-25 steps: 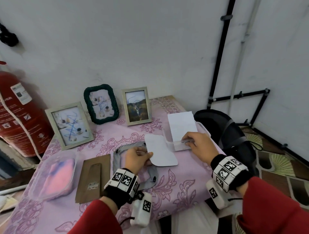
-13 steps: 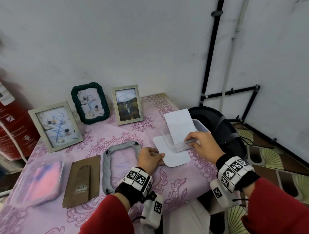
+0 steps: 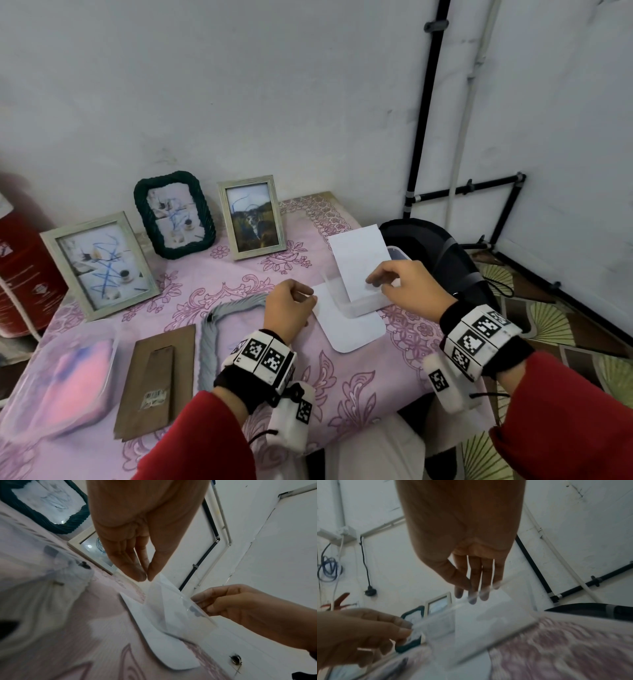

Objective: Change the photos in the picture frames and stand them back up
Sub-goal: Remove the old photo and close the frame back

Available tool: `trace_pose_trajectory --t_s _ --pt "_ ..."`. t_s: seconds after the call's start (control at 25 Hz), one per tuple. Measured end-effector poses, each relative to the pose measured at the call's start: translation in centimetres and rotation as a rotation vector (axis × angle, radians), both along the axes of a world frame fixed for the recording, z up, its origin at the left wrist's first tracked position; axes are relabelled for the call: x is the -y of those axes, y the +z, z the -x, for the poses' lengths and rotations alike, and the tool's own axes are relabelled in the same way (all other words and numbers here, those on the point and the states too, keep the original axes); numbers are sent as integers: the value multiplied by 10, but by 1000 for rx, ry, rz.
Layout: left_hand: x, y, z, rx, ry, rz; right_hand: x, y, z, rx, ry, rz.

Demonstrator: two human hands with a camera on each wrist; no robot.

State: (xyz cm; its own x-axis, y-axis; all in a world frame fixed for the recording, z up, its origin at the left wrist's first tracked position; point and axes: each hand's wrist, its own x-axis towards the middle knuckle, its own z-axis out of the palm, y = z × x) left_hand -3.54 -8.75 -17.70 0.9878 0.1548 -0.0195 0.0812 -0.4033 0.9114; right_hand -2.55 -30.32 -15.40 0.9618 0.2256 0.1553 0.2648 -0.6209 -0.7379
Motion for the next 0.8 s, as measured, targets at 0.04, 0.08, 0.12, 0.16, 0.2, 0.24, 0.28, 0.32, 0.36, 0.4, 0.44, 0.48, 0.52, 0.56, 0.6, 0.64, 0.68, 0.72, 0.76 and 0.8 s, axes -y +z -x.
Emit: trace_pose_trajectory --t_s 0.04,0.08,0.12,0.16,0.2,0.24,0.28,0.32,0.36,0.4,0.44,0.48,0.52,0.56,0.6,0.64,0.68,0.72,0.76,0.8 --pt "0 2 -6 40 2 -39 1 5 -7 23 -29 -20" --pt "1 5 -12 77 4 -72 3 10 -16 38 -68 -29" --pt "3 7 -18 107 8 -94 6 15 -27 43 -118 -32" --pt "5 9 -24 130 13 -100 11 18 -38 41 -171 -37" --pt "7 11 -30 145 22 -90 16 20 -50 32 -222 -52" --pt "9 12 -38 153 35 -72 21 21 -62 13 -265 -82" --pt "12 14 -45 152 45 -58 26 21 -72 -11 -297 -116" --pt "14 15 -52 146 48 -57 29 20 -82 -29 -318 -136" --pt "16 16 -59 132 39 -62 32 20 -91 -37 -330 -132" --pt "18 16 -65 112 21 -61 33 19 -98 -39 -335 -103" --pt "19 17 -71 92 -2 -50 34 19 -105 -43 -326 -67" --pt "21 17 -76 72 -25 -30 33 18 -110 -55 -304 -37" --pt "22 17 -78 53 -46 -9 32 18 -113 -75 -272 -21" --pt "24 17 -80 42 -65 14 30 17 -116 -94 -239 -15" --pt "26 16 -82 37 -82 42 28 17 -118 -107 -212 -10" --pt "27 16 -82 36 -94 78 27 17 -119 -110 -200 -2" --pt "28 16 -83 37 -102 113 26 16 -120 -104 -199 3" --pt "28 15 -82 41 -105 140 26 16 -120 -96 -203 0" --pt "29 15 -83 48 -108 155 27 15 -121 -90 -204 -14" --pt "29 14 -83 59 -112 158 28 14 -121 -92 -203 -31"
